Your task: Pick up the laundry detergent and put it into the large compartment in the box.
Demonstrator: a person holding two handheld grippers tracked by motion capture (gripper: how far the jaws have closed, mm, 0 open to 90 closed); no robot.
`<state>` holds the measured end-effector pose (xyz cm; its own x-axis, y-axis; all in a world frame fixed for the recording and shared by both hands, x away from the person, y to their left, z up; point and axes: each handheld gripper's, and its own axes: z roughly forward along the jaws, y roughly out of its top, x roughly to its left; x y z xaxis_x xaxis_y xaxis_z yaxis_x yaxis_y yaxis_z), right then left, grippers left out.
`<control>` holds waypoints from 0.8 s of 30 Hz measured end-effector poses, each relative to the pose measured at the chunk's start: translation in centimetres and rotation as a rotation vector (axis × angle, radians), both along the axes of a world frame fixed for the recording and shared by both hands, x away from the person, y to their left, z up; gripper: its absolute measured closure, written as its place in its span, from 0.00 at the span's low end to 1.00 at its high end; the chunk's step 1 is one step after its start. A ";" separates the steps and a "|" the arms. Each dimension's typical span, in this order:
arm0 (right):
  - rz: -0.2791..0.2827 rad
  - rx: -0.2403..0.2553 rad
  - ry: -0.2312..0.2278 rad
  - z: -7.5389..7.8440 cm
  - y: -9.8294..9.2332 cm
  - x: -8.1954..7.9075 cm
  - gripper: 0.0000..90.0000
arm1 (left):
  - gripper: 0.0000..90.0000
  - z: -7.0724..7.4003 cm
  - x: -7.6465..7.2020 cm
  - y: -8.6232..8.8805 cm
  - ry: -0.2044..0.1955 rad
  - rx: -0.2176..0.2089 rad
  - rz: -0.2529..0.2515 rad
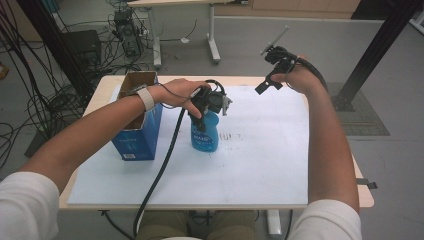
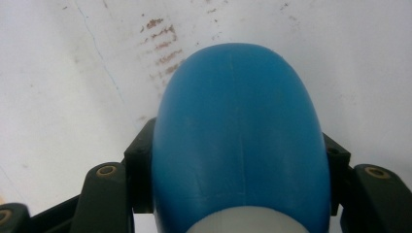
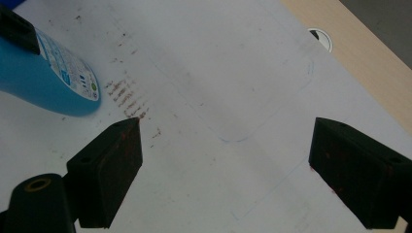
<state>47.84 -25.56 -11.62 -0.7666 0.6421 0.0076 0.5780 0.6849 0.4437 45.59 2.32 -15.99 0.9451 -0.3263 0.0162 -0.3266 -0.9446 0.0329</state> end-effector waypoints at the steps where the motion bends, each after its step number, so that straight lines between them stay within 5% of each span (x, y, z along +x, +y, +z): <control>1: -0.002 0.001 0.001 0.0 0.0 0.0 0.14 | 0.42 0.0 0.0 0.0 0.000 -0.003 0.003; 24: -0.005 0.002 -0.004 0.1 -0.1 -0.2 0.14 | 0.42 0.0 0.2 0.1 0.008 -0.007 0.020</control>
<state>47.66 -25.70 -11.49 -0.7631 0.6463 0.0063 0.5801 0.6806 0.4475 45.76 2.46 -15.98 0.9514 -0.3076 0.0110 -0.3078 -0.9505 0.0419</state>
